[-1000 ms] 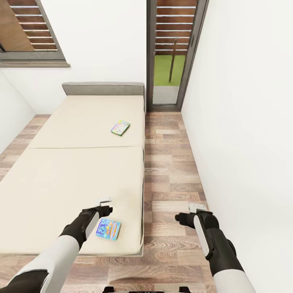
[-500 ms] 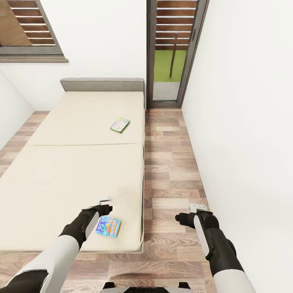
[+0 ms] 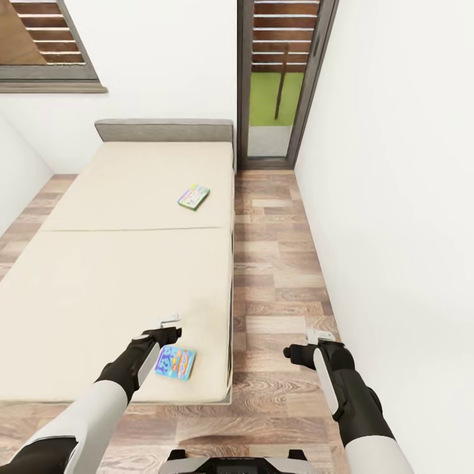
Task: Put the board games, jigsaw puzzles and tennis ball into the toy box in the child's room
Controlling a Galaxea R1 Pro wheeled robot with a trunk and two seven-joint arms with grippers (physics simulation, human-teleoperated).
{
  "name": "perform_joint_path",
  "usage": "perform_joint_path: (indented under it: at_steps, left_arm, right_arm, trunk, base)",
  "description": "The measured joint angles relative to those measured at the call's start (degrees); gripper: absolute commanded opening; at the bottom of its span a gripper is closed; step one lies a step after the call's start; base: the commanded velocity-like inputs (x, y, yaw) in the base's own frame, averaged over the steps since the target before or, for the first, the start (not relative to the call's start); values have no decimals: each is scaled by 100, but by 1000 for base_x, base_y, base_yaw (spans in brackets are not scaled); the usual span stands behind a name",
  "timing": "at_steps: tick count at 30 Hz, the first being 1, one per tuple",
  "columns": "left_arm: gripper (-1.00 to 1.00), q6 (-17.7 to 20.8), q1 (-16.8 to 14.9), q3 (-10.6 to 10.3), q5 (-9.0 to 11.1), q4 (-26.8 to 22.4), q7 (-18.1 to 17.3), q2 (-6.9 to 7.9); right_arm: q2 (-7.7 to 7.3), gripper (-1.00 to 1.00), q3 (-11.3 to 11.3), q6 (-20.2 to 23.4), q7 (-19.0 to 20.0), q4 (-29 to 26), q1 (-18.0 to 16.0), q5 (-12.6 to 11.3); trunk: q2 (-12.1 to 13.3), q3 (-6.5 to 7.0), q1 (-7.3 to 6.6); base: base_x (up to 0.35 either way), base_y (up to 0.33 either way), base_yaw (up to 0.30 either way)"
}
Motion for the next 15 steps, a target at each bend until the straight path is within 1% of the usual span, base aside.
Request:
perform_joint_path:
  at_steps: [11,15]
  left_arm:
    - [100,-30,0,3,0,0,-6,3]
    - [100,-95,0,-4,-3,1,-7,2]
  right_arm:
    - [0,100,0,0,-1,0,0,3]
    - [0,100,0,0,-1,0,0,8]
  trunk:
    - [0,-103,0]
    - [0,-141,0]
  base:
    - [0,0,0]
    - [0,0,0]
